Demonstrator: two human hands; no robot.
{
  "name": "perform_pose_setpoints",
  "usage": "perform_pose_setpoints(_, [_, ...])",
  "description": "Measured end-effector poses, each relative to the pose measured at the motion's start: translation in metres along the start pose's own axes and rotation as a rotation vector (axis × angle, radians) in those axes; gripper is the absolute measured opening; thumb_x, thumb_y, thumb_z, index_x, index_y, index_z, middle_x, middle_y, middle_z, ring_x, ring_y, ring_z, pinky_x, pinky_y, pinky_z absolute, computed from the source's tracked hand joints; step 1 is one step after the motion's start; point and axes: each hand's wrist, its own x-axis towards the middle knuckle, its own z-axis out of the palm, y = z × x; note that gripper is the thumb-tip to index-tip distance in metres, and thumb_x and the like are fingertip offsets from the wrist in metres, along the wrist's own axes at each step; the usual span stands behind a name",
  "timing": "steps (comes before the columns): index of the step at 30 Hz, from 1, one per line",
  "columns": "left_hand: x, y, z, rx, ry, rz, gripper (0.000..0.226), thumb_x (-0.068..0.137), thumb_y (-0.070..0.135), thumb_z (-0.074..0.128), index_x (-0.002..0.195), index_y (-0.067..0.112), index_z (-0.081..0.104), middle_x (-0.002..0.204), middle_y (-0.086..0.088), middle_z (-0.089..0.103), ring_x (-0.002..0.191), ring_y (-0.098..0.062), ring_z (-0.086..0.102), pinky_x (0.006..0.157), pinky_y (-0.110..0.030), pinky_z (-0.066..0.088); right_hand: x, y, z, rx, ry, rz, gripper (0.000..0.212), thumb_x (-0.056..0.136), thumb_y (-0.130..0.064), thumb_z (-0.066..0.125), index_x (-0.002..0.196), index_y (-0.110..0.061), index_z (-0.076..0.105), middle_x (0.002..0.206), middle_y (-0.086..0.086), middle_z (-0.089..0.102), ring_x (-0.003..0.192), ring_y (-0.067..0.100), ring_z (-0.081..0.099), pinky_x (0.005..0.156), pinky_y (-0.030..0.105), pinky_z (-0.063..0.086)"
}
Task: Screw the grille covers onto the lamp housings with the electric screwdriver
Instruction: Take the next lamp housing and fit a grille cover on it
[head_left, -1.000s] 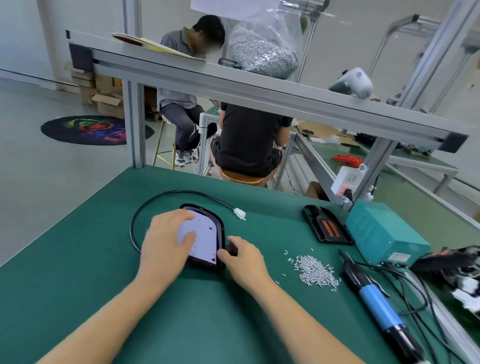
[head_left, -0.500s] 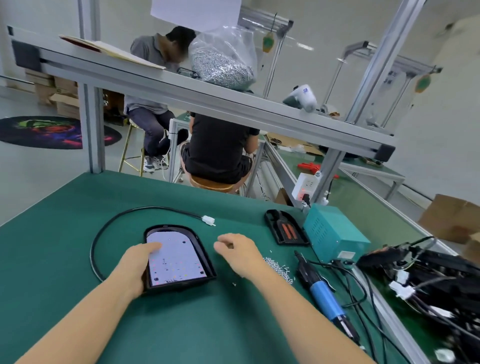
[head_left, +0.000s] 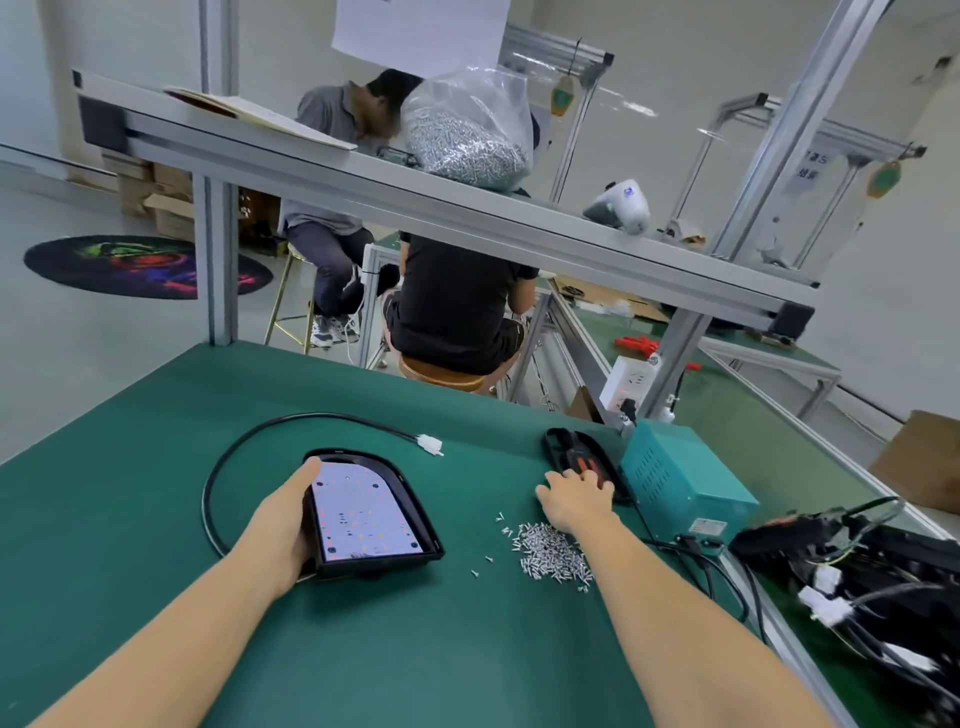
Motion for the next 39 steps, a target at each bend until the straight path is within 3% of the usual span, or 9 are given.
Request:
perform_pose_setpoints(8, [0.005, 0.0, 0.002, -0.032, 0.006, -0.011, 0.044, 0.095, 0.045, 0.049, 0.125, 0.013, 0.057, 0.12, -0.008, 0.065, 0.106, -0.028, 0.062, 0.097, -0.048, 0.045, 0.006, -0.005, 0.001, -0.078, 0.187, 0.049, 0.03, 0.095, -0.01, 0.048, 0.123, -0.013, 0.059, 0.131, 0.008, 0.058, 0.129, 0.028, 0.043, 0.104, 0.039, 0.034])
perform_pose_setpoints(13, [0.008, 0.001, 0.003, -0.004, -0.019, -0.021, 0.04, 0.091, 0.043, 0.055, 0.119, 0.014, 0.06, 0.112, -0.008, 0.069, 0.098, -0.027, 0.065, 0.084, -0.044, 0.05, 0.004, -0.001, 0.002, 0.042, 0.317, 0.086, 0.033, 0.089, 0.004, 0.05, 0.118, -0.011, 0.058, 0.114, 0.01, 0.065, 0.108, 0.028, 0.06, 0.078, 0.033, 0.047])
perform_pose_setpoints(18, [0.007, 0.003, 0.004, -0.033, -0.045, -0.026, 0.031, 0.093, 0.04, 0.053, 0.106, 0.014, 0.064, 0.105, -0.008, 0.071, 0.09, -0.025, 0.067, 0.075, -0.04, 0.051, -0.007, 0.0, -0.013, 0.189, 0.493, 0.101, 0.029, 0.093, 0.001, 0.053, 0.121, -0.005, 0.054, 0.113, 0.016, 0.064, 0.107, 0.031, 0.058, 0.082, 0.039, 0.05])
perform_pose_setpoints(21, [0.007, 0.003, 0.004, -0.069, -0.037, -0.042, 0.031, 0.095, 0.038, 0.048, 0.109, 0.014, 0.062, 0.107, -0.008, 0.069, 0.09, -0.025, 0.066, 0.071, -0.039, 0.049, -0.031, -0.021, -0.028, 0.334, 0.633, -0.044, 0.021, 0.094, -0.004, 0.056, 0.113, -0.007, 0.062, 0.103, 0.014, 0.066, 0.096, 0.032, 0.059, 0.077, 0.039, 0.046])
perform_pose_setpoints(25, [0.005, 0.002, 0.001, -0.093, -0.032, -0.035, 0.03, 0.097, 0.036, 0.047, 0.109, 0.013, 0.063, 0.109, -0.008, 0.069, 0.089, -0.025, 0.066, 0.068, -0.038, 0.049, -0.093, -0.068, -0.035, 0.508, 0.734, -0.374, 0.025, 0.093, -0.008, 0.06, 0.115, -0.009, 0.07, 0.107, 0.009, 0.071, 0.097, 0.03, 0.063, 0.086, 0.038, 0.048])
perform_pose_setpoints(28, [0.002, 0.001, -0.002, -0.116, -0.041, -0.028, 0.033, 0.097, 0.036, 0.047, 0.114, 0.011, 0.061, 0.112, -0.009, 0.068, 0.093, -0.025, 0.065, 0.072, -0.038, 0.049, -0.137, -0.107, -0.034, 0.472, 0.773, -0.537, 0.019, 0.076, 0.001, 0.071, 0.092, -0.008, 0.075, 0.086, 0.008, 0.073, 0.079, 0.03, 0.066, 0.066, 0.033, 0.054])
perform_pose_setpoints(31, [0.001, -0.001, -0.005, -0.164, -0.068, -0.04, 0.041, 0.098, 0.038, 0.045, 0.124, 0.009, 0.058, 0.119, -0.013, 0.065, 0.104, -0.029, 0.062, 0.084, -0.042, 0.048, -0.166, -0.137, -0.029, 0.35, 0.77, -0.593, 0.024, 0.053, -0.004, 0.083, 0.064, -0.017, 0.067, 0.062, -0.001, 0.063, 0.058, 0.022, 0.062, 0.045, 0.022, 0.044])
perform_pose_setpoints(35, [-0.004, -0.001, -0.006, -0.22, -0.133, -0.034, 0.045, 0.099, 0.04, 0.042, 0.125, 0.007, 0.058, 0.124, -0.013, 0.062, 0.103, -0.027, 0.062, 0.083, -0.04, 0.047, -0.185, -0.161, -0.023, 0.174, 0.649, -0.537, 0.04, 0.022, -0.018, 0.089, 0.046, -0.022, 0.058, 0.048, -0.008, 0.054, 0.042, 0.01, 0.054, 0.037, 0.018, 0.033])
perform_pose_setpoints(39, [-0.004, -0.003, -0.008, -0.226, -0.151, 0.021, 0.043, 0.099, 0.04, 0.043, 0.124, 0.009, 0.06, 0.119, -0.011, 0.066, 0.106, -0.023, 0.064, 0.092, -0.039, 0.048, -0.188, -0.173, -0.014, 0.118, 0.611, -0.487, 0.04, 0.02, -0.026, 0.091, 0.044, -0.022, 0.059, 0.045, -0.008, 0.052, 0.035, 0.008, 0.05, 0.033, 0.016, 0.028])
